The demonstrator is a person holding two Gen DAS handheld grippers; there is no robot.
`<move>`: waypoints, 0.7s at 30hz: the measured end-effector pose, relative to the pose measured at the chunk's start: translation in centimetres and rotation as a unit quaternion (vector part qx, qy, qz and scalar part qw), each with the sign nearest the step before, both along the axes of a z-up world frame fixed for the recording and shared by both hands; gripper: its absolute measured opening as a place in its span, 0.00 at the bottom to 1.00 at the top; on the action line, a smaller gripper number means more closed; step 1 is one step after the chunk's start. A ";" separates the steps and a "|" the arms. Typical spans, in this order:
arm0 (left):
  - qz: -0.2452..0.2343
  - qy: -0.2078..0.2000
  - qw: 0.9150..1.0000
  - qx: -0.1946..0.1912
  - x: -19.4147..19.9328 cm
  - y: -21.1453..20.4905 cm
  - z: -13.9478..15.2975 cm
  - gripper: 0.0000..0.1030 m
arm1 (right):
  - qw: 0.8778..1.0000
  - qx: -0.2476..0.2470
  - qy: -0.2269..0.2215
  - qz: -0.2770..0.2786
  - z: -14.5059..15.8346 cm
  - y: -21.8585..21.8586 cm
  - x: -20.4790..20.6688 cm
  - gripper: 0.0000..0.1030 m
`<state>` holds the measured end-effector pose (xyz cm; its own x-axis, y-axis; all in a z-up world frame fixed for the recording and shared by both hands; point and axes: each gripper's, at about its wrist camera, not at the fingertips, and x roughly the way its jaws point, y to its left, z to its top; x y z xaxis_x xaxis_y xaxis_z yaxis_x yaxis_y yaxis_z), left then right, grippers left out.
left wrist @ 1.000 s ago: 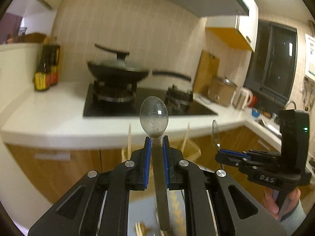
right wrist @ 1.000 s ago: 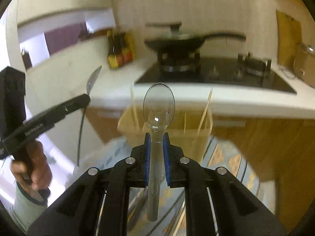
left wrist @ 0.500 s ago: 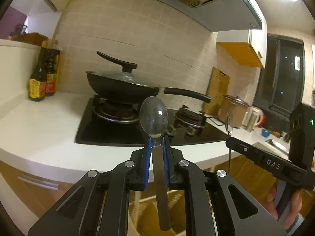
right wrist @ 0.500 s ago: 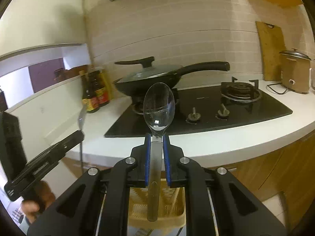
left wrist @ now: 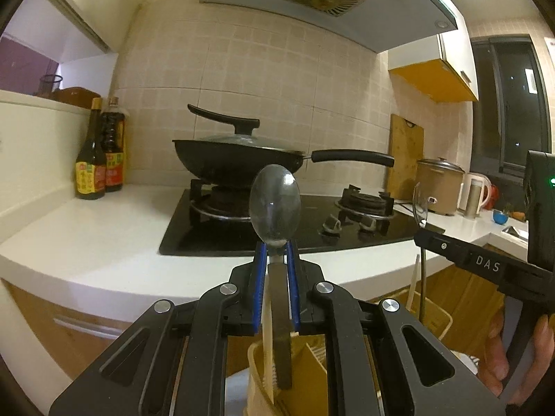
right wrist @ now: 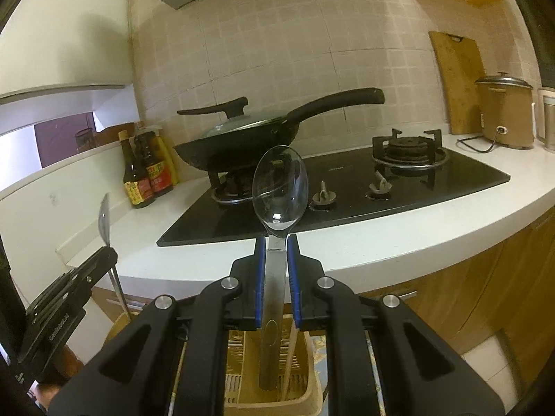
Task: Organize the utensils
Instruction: 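Lower the spoons into the caddy and open both tools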
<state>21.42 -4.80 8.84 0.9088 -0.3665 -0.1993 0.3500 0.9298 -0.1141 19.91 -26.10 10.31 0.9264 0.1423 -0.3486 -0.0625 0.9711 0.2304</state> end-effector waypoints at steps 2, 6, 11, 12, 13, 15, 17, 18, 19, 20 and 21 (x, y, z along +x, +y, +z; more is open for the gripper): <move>-0.004 0.005 1.000 -0.001 -0.2 0.3 -0.2 0.12 | 1.000 -0.003 0.005 0.002 -0.1 0.1 -0.4 0.10; -0.007 0.006 1.000 0.000 -1.2 0.9 0.0 0.22 | 1.000 -0.007 0.012 0.007 -0.1 0.3 -1.8 0.11; -0.009 0.016 1.000 -0.009 -2.5 1.9 0.5 0.26 | 1.000 -0.018 0.023 0.013 0.3 0.4 -3.8 0.12; -0.008 0.018 1.000 -0.012 -2.9 2.1 0.7 0.28 | 0.999 -0.019 0.026 0.015 0.4 0.5 -4.2 0.11; -0.008 0.018 1.000 -0.014 -3.3 2.3 0.9 0.32 | 0.999 -0.018 0.029 0.018 0.5 0.5 -4.8 0.12; -0.012 0.020 1.000 -0.021 -4.6 3.0 1.3 0.37 | 0.999 -0.015 0.034 0.025 0.8 0.5 -5.9 0.15; -0.014 0.023 0.999 -0.023 -5.8 3.6 1.8 0.40 | 0.999 -0.017 0.038 0.027 1.1 0.7 -7.2 0.19; -0.016 0.025 0.999 -0.024 -6.5 3.9 2.0 0.42 | 0.999 -0.018 0.039 0.031 1.2 0.8 -8.0 0.19; -0.015 0.027 0.999 -0.020 -7.2 4.2 2.2 0.45 | 0.999 -0.018 0.039 0.033 1.3 0.9 -8.6 0.19; -0.009 0.029 0.999 -0.012 -8.2 4.6 2.3 0.48 | 0.998 -0.020 0.041 0.038 1.4 1.1 -9.5 0.19; -0.009 0.033 0.999 -0.009 -8.9 4.9 2.4 0.51 | 0.998 -0.022 0.044 0.042 1.4 1.3 -10.3 0.20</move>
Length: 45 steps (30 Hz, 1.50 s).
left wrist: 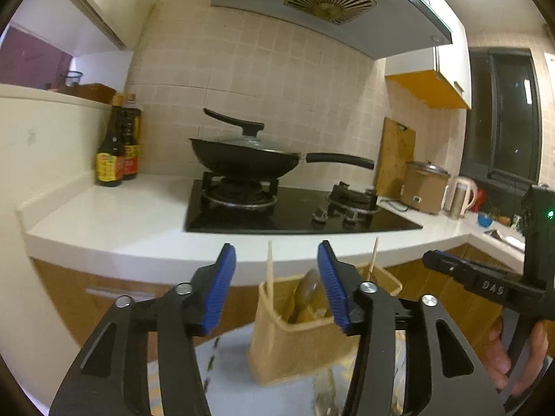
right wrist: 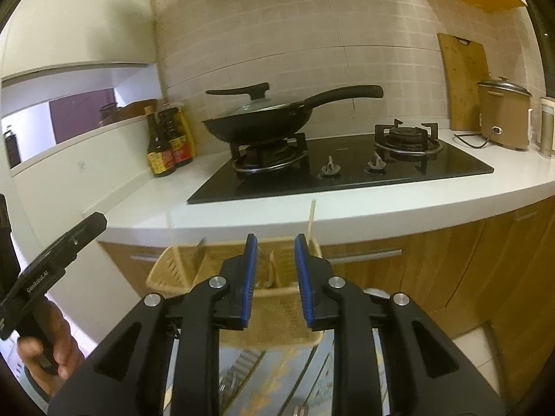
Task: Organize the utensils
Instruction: 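Lower the spoons into the caddy and open both tools, then move both open tools back down to the remaining utensils, then grasp a pair of chopsticks with the left tool while the right tool grasps a clear spoon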
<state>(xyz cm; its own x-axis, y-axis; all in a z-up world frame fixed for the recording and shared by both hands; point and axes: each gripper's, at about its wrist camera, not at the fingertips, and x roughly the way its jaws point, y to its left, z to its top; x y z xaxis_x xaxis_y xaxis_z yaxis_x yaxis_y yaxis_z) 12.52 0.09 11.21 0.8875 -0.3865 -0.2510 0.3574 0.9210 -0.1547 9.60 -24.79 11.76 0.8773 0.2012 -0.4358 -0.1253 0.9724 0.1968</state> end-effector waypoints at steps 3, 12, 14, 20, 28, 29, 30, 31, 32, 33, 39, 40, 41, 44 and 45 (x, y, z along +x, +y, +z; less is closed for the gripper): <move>-0.011 0.023 1.000 0.000 -2.1 1.0 -0.3 0.53 | 1.000 -0.007 0.015 0.012 -0.2 1.0 -2.0 0.23; -0.024 0.135 0.989 0.063 -5.9 1.5 -5.6 0.53 | 0.989 -0.031 0.137 0.044 -5.2 4.9 -5.0 0.23; -0.027 0.172 0.981 0.081 -6.0 1.5 -7.4 0.52 | 0.981 -0.037 0.181 0.054 -7.2 6.1 -5.1 0.23; -0.056 0.305 0.944 0.114 -4.7 1.4 -13.4 0.41 | 0.957 -0.039 0.271 0.094 -11.9 9.1 -5.0 0.23; -0.079 0.342 0.920 0.176 -4.9 0.0 -16.2 0.37 | 0.931 0.047 0.349 0.096 -14.4 8.6 -2.3 0.23; -0.076 0.340 0.919 0.186 -4.9 -0.2 -16.3 0.34 | 0.928 0.055 0.356 0.097 -14.7 8.6 -2.0 0.23; -0.073 0.337 0.918 0.195 -5.0 -0.3 -16.4 0.33 | 0.925 0.059 0.362 0.098 -14.9 8.7 -1.8 0.23; -0.074 0.335 0.918 0.198 -5.1 -0.4 -16.3 0.31 | 0.923 0.064 0.366 0.101 -15.1 9.1 -1.7 0.23; -0.077 0.336 0.918 0.197 -5.1 -0.5 -16.2 0.28 | 0.922 0.064 0.368 0.102 -15.3 9.4 -1.5 0.23; -0.079 0.337 0.917 0.196 -5.0 -0.6 -16.1 0.27 | 0.921 0.060 0.370 0.102 -15.4 9.7 -1.4 0.23; -0.086 0.338 0.916 0.199 -4.9 -1.2 -15.9 0.25 | 0.923 0.026 0.372 0.092 -15.4 11.5 -0.7 0.23; -0.086 0.337 0.915 0.203 -5.0 -1.4 -15.9 0.25 | 0.924 0.018 0.372 0.090 -15.5 11.8 -0.6 0.22; -0.087 0.337 0.914 0.208 -5.1 -1.5 -15.9 0.25 | 0.924 0.008 0.372 0.089 -15.5 12.1 -0.6 0.19; -0.091 0.339 0.910 0.220 -5.2 -1.8 -15.8 0.25 | 0.925 -0.010 0.370 0.082 -15.6 12.3 -0.6 0.08; -0.091 0.339 0.910 0.222 -5.2 -1.8 -15.9 0.25 | 0.926 -0.006 0.369 0.083 -15.6 12.2 -0.6 0.07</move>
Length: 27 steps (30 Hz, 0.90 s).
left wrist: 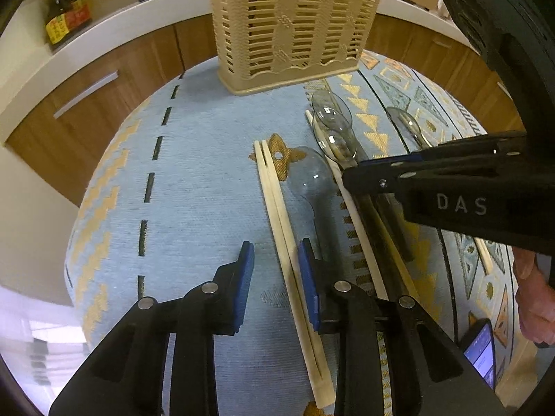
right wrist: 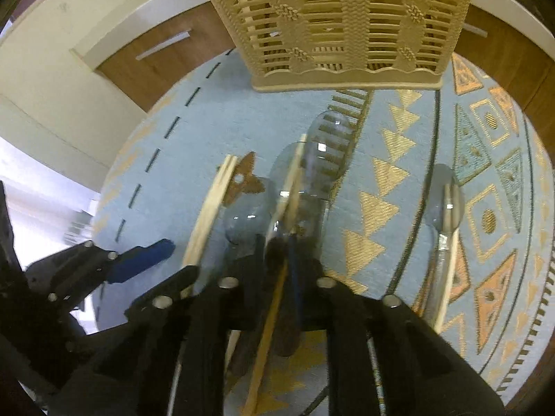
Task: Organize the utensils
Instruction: 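Grasp a pair of chopsticks with the left tool while the right tool grasps a clear spoon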
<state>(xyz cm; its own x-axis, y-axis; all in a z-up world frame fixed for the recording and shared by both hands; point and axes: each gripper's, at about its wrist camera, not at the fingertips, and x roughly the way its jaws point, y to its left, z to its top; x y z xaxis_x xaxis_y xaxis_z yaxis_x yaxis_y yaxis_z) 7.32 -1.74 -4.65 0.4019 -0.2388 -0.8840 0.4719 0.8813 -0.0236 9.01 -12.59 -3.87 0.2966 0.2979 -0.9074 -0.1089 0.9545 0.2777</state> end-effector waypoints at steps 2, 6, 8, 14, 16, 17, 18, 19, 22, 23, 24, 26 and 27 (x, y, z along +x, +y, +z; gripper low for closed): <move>0.000 0.002 1.000 0.001 0.1 -0.1 0.0 0.26 | 1.000 0.005 -0.006 0.000 0.3 -0.6 -0.2 0.04; 0.003 -0.001 1.000 0.005 0.1 -0.2 -0.1 0.26 | 0.999 0.035 -0.013 -0.001 0.7 -1.7 -0.5 0.01; 0.007 -0.001 1.000 0.003 0.1 -0.1 -0.1 0.23 | 0.999 0.038 -0.017 -0.004 1.2 -2.3 -0.7 0.01; 0.016 -0.001 1.000 0.003 0.3 0.3 -0.1 0.13 | 0.999 0.028 -0.031 -0.012 2.3 -3.6 -1.2 0.01; 0.017 -0.002 1.000 0.003 0.3 0.3 -0.1 0.13 | 0.999 0.024 -0.033 -0.017 2.5 -4.1 -1.4 0.01; 0.015 -0.005 1.000 0.005 0.3 0.2 -0.1 0.13 | 0.999 0.026 -0.032 -0.019 2.5 -4.5 -1.4 0.01; 0.015 -0.007 1.000 0.006 0.2 0.2 -0.1 0.13 | 0.999 0.027 -0.030 -0.020 2.4 -4.7 -1.4 0.01; 0.015 -0.009 1.000 0.008 0.2 0.2 -0.1 0.13 | 0.999 0.026 -0.027 -0.019 2.2 -4.9 -1.4 0.01; 0.015 -0.010 1.000 0.008 0.1 0.2 -0.1 0.13 | 0.999 0.016 -0.020 -0.026 1.4 -5.5 -1.1 0.01; 0.015 -0.009 1.000 0.005 0.1 0.2 -0.1 0.13 | 0.999 0.016 -0.017 -0.027 1.1 -5.8 -0.9 0.01; 0.015 -0.007 1.000 0.001 0.2 0.4 -0.1 0.13 | 0.999 0.019 -0.015 -0.030 0.9 -6.0 -0.9 0.02; 0.017 0.000 1.000 -0.011 0.4 0.7 0.0 0.15 | 0.999 0.025 -0.007 -0.035 0.5 -6.5 -0.7 0.03; 0.012 0.006 1.000 -0.021 0.5 0.9 0.0 0.18 | 0.999 0.028 -0.003 -0.035 0.4 -6.8 -0.6 0.04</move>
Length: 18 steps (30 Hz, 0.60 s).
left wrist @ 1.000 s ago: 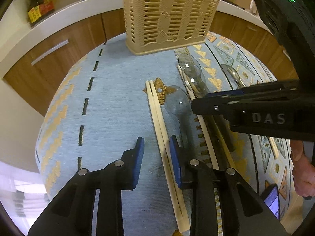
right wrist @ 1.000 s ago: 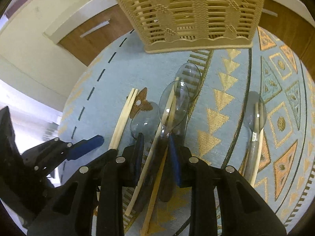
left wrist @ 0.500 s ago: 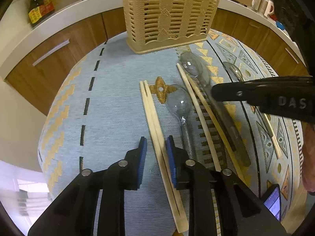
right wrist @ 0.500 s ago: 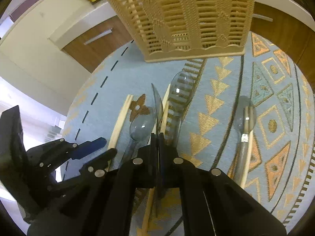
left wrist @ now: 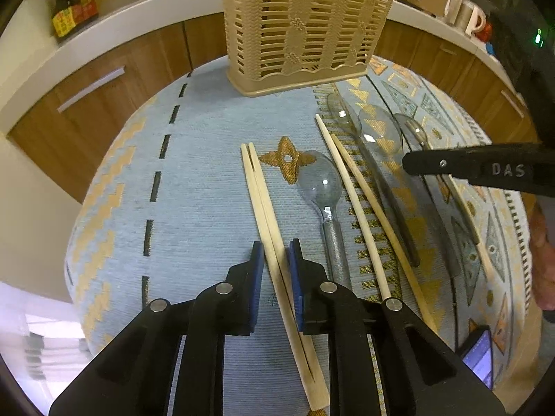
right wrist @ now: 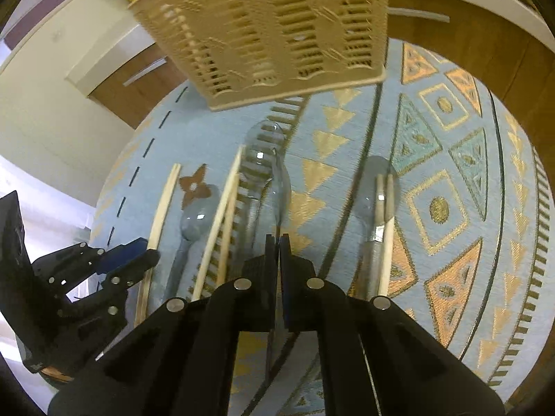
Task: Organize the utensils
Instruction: 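Grasp a pair of chopsticks with the left tool while the right tool grasps a clear spoon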
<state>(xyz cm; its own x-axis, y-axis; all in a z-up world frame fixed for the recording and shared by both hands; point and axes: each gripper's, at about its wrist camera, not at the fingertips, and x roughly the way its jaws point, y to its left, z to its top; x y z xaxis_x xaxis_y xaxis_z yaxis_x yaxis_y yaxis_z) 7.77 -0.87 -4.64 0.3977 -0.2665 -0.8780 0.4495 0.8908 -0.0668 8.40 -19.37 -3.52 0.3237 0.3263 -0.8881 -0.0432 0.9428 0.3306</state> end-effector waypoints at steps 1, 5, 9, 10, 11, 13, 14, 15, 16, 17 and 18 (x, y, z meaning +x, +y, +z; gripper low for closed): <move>-0.007 0.004 1.000 -0.007 0.1 0.1 0.0 0.26 | 1.000 0.004 0.004 -0.001 -0.1 -0.3 0.1 0.07; -0.015 0.009 1.000 0.011 0.2 -0.6 0.0 0.28 | 1.000 0.000 -0.004 -0.003 0.2 -1.2 -0.2 0.39; -0.023 0.016 0.999 0.034 0.6 -1.4 0.0 0.28 | 1.000 -0.024 -0.008 0.015 0.9 -0.5 -0.5 0.38; -0.025 0.019 0.999 0.035 0.8 -1.5 0.0 0.27 | 0.999 -0.028 -0.003 0.018 0.9 -0.2 -0.4 0.38; -0.026 0.025 0.999 0.034 1.2 -1.4 0.0 0.25 | 0.999 -0.035 0.001 0.022 0.8 0.1 -0.2 0.35; -0.027 0.035 0.998 0.034 1.5 -1.4 0.1 0.24 | 0.998 -0.051 0.016 0.029 0.2 0.9 0.1 0.34; -0.029 0.038 0.998 0.039 1.7 -1.5 0.1 0.23 | 0.998 -0.059 0.024 0.030 -0.1 1.4 0.4 0.34; -0.031 0.038 0.998 0.046 1.7 -1.6 0.0 0.21 | 0.997 -0.068 0.022 0.030 -0.1 1.7 0.5 0.33; -0.032 0.035 0.997 0.055 1.7 -1.8 0.0 0.16 | 0.996 -0.082 0.021 0.033 0.0 2.1 0.5 0.30; -0.031 0.029 0.997 0.068 1.7 -1.9 -0.1 0.13 | 0.994 -0.105 0.021 0.035 0.0 2.5 0.5 0.22; -0.032 0.025 0.996 0.074 1.6 -2.1 -0.1 0.13 | 0.992 -0.117 0.020 0.037 0.0 2.9 0.5 0.18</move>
